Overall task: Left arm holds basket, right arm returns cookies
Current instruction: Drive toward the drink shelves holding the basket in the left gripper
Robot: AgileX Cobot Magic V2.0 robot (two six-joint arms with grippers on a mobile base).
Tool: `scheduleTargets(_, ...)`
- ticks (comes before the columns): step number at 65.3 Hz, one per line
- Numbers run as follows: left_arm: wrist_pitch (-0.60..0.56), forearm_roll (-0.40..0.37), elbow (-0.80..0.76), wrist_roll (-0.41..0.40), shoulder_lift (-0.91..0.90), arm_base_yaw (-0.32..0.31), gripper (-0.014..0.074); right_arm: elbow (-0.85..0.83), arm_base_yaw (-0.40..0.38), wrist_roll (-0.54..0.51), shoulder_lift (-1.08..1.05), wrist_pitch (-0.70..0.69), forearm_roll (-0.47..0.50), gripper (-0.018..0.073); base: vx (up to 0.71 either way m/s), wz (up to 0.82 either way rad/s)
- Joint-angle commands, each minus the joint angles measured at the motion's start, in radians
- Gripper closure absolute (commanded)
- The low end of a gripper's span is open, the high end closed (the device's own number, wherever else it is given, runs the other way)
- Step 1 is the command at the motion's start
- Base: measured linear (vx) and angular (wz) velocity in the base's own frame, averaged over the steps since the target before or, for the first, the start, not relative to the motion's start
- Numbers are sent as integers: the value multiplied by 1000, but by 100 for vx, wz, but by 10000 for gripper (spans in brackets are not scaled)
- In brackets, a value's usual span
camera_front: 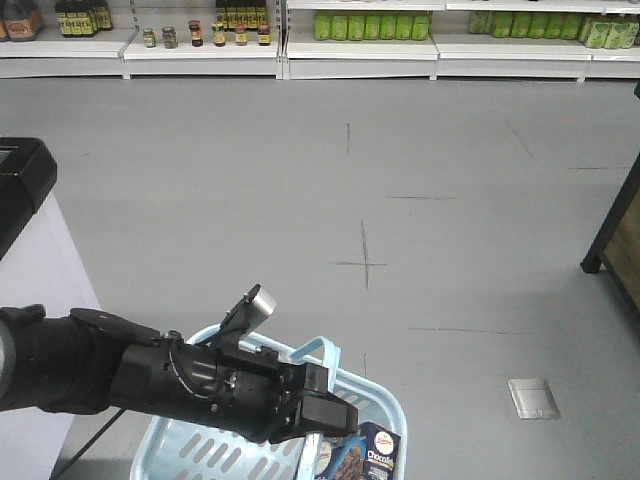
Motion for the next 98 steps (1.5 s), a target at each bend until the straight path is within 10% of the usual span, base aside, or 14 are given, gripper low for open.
scheduleTargets(1,68,-63,-20,10,-52,-5,603,2,-7,-6,-10,-73,-8,568,37,-3)
scheduleTargets(98,51,-63,-20,10,-46,-5,603,2,-7,-6,-10,-74,-8,568,37,1)
